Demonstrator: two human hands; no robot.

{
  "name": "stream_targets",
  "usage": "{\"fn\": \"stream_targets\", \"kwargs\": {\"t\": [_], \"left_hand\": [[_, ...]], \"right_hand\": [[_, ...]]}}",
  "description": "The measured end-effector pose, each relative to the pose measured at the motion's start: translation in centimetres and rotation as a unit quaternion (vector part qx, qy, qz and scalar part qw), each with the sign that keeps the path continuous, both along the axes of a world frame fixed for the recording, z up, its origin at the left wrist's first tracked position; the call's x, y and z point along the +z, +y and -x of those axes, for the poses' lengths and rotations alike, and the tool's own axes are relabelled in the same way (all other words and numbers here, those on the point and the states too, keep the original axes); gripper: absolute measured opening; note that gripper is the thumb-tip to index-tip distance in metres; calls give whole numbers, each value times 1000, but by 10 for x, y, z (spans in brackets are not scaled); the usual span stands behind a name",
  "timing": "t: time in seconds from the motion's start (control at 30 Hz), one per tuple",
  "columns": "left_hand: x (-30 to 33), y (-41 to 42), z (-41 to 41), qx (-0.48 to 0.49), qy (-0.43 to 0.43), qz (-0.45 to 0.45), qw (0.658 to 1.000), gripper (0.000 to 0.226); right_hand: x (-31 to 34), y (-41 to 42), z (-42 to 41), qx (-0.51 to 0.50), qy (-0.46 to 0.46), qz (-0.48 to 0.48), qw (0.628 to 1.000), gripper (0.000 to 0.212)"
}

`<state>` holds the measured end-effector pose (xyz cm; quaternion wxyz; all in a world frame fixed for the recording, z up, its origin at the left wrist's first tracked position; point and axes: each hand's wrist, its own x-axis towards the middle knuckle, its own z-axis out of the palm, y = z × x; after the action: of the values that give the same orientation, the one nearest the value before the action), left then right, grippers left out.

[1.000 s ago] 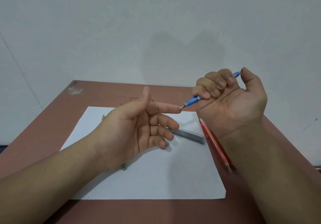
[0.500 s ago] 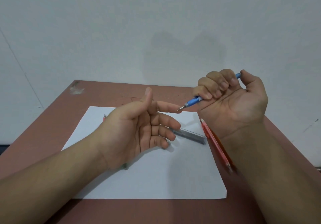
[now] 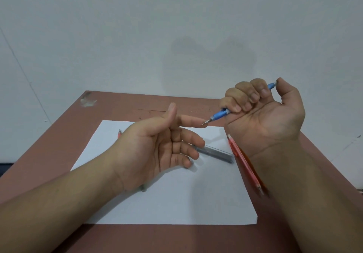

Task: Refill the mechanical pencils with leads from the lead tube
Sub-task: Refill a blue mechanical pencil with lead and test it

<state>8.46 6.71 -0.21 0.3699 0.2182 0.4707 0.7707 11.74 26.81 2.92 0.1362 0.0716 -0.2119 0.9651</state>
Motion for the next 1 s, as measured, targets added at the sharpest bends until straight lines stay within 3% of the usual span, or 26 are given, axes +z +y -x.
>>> {"fn": "stream_targets", "kwargs": {"t": [0.2,0.47,0.87,1.0], "left_hand": [[0,1,-2,20,17,0,1000,38],[-5,8,-6,103,116,22,988,6],[-8,11,-3,132,141,39,980,5],[-7,12,-3,168,148,53,973,10]], "right_hand": [[0,0,-1,7,3,5,1000,40],[-1,-7,-2,18,8,14,1000,40],[-5,-18,-1,18,3,23,1000,43],[-6,-22,5,5,-13,-61,998,43]]}}
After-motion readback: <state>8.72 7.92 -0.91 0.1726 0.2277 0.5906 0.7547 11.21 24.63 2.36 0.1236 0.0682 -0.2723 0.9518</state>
